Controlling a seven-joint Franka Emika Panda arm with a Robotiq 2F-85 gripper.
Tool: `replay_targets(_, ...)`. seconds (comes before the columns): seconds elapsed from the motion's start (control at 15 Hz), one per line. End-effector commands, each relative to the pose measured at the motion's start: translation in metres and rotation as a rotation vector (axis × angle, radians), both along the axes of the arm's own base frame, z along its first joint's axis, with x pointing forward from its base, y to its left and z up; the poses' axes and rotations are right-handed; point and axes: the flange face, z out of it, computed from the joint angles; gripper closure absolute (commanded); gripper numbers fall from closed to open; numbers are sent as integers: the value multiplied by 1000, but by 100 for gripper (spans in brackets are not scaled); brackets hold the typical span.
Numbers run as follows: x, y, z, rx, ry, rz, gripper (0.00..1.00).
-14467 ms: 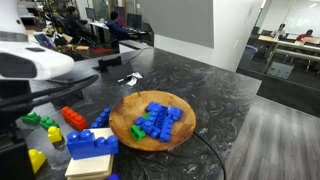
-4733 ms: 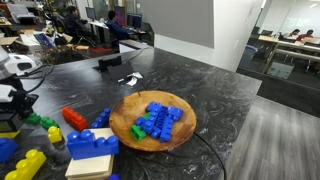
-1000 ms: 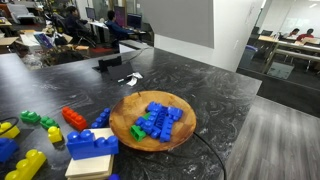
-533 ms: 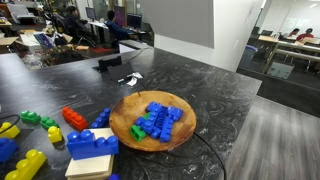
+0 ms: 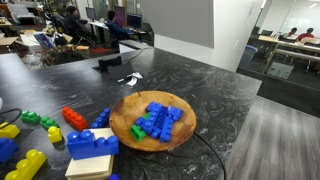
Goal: Bring the black box forward
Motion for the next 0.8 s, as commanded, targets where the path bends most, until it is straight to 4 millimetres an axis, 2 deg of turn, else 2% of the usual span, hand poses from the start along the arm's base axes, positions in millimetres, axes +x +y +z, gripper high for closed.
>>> replay_targets(0.0,2,4,4,28,-23,-4,0)
replay_targets(0.53,3,4,6,43,-26,-6,0)
replay_targets(0.73,4,5,18,48,-70,5,0)
